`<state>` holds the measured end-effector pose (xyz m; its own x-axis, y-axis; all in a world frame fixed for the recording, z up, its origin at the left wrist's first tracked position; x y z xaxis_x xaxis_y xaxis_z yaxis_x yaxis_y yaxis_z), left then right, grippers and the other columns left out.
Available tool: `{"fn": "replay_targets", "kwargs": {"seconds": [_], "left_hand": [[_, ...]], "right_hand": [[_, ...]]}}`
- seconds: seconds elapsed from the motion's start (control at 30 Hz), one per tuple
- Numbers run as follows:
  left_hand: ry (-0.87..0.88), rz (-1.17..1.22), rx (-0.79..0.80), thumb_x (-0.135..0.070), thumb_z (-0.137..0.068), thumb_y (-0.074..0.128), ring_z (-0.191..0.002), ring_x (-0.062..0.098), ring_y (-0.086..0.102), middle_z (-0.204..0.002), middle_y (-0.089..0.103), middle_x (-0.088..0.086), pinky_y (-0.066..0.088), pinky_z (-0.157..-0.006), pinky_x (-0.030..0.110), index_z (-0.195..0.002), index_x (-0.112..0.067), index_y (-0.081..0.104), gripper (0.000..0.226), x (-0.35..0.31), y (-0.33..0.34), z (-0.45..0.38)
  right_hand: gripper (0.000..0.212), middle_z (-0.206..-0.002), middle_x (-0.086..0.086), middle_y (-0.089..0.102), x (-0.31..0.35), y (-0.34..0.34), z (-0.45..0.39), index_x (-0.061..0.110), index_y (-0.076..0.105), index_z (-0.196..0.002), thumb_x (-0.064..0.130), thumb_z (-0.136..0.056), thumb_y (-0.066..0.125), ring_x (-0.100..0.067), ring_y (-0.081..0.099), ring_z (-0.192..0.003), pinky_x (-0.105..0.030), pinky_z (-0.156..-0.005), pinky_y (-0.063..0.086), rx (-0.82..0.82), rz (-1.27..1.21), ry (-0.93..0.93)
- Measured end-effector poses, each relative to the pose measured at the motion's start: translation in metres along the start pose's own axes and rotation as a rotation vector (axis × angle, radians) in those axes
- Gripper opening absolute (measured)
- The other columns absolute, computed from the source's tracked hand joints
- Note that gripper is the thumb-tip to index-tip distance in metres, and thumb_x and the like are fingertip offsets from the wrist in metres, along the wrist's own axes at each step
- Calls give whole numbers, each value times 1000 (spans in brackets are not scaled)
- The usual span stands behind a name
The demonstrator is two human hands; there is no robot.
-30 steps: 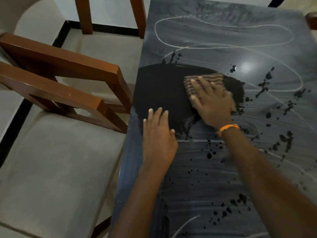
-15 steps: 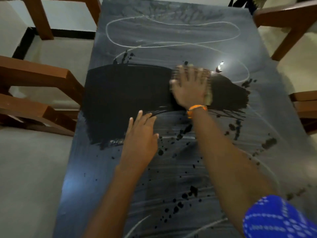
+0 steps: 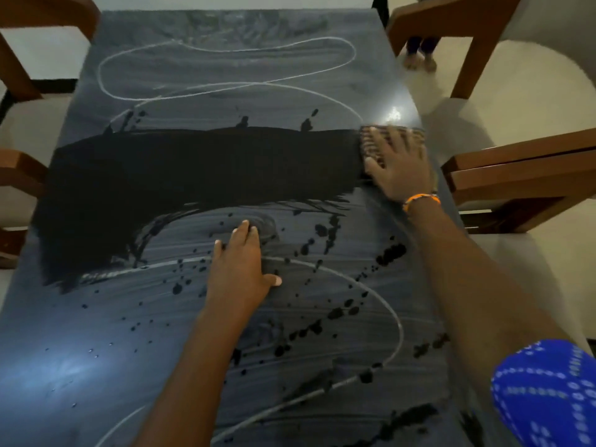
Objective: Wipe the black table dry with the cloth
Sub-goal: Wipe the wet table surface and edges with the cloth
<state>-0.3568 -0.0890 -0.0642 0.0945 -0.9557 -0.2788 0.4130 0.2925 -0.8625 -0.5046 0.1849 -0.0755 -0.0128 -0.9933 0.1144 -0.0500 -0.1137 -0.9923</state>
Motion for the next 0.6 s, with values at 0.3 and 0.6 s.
{"fn": "replay_targets", "kwargs": {"seconds": [0.3,0.6], "left_hand": [[-42,6,-4,-30,-77,72,-145,22,9,-158,4,5,5,-118,41,-147,-9,9,97,-3,-1,1],[-35,-25,0,-32,-76,72,-144,23,10,-158,5,7,7,-117,44,-147,-7,11,97,-4,-1,0]], "right_hand": [[61,-160,-8,8,34,6,46,28,17,-149,44,-94,37,-37,3,-146,-58,-116,5,-11,-59,155],[59,-156,2,23,116,12,86,35,26,-146,48,-91,41,-26,13,-146,-43,-115,10,51,-64,-421]]}}
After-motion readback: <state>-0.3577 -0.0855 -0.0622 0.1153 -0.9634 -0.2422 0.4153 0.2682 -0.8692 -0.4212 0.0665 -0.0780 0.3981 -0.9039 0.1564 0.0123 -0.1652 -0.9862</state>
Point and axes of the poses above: each hand's wrist, its own z-axis away from the middle knuckle, its own y-axis out of the palm, x = y × z, the point moved 5 cm from there along -z, towards the middle knuckle
